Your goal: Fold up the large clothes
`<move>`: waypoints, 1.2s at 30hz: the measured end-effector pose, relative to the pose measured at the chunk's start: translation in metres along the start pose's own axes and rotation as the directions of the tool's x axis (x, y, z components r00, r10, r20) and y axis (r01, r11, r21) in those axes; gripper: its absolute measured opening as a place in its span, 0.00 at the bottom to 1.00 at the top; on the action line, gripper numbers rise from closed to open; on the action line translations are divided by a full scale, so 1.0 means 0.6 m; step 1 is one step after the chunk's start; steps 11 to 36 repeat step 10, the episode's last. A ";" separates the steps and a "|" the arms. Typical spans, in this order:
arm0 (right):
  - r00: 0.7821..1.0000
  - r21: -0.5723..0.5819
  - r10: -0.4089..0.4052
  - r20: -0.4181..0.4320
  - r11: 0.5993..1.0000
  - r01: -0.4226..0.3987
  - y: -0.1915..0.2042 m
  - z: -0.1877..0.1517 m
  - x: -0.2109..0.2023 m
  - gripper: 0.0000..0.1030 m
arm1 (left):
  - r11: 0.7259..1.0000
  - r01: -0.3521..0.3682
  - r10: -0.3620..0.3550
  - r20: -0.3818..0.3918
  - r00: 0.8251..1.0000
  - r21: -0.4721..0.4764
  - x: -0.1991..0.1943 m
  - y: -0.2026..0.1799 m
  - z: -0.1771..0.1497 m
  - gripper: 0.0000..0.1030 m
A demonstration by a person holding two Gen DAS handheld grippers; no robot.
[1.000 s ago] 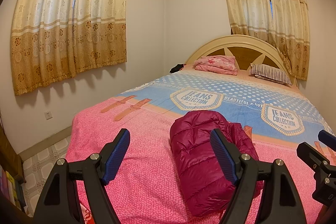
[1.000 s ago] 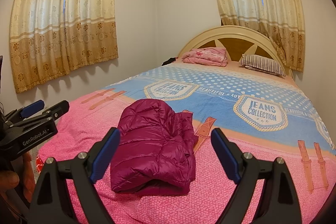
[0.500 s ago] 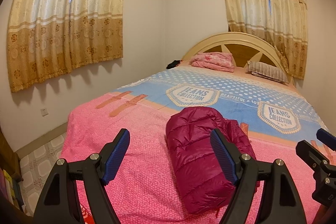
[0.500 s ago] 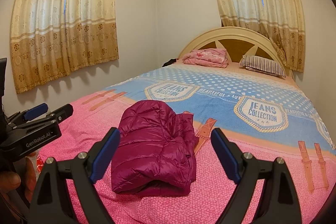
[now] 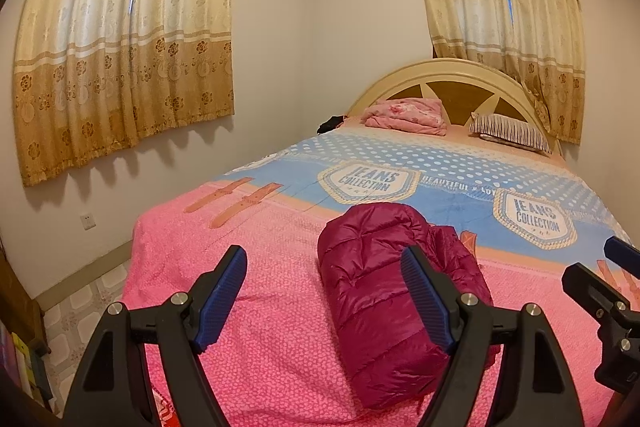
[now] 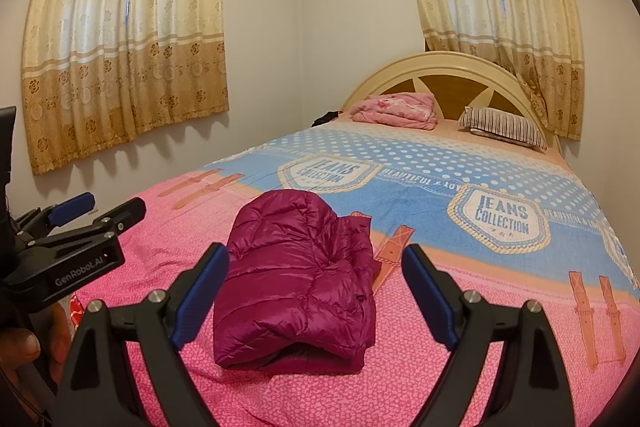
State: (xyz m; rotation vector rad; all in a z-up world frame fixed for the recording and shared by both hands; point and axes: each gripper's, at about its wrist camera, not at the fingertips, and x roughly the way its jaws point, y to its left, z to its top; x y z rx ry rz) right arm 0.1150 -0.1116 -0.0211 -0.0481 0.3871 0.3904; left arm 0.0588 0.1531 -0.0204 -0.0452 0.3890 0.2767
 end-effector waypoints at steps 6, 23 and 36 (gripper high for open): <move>1.000 -0.001 0.001 0.003 1.000 -0.001 0.000 0.000 -0.001 0.88 | 0.999 -0.031 0.031 0.010 0.999 0.032 0.003 -0.008 -0.006 0.84; 1.000 -0.002 0.002 0.003 1.000 -0.002 -0.001 0.000 -0.001 0.88 | 0.999 -0.012 0.012 0.009 1.000 0.037 0.004 -0.011 -0.007 0.84; 1.000 -0.002 0.002 0.003 1.000 -0.002 -0.001 0.000 -0.001 0.88 | 0.999 -0.012 0.012 0.009 1.000 0.037 0.004 -0.011 -0.007 0.84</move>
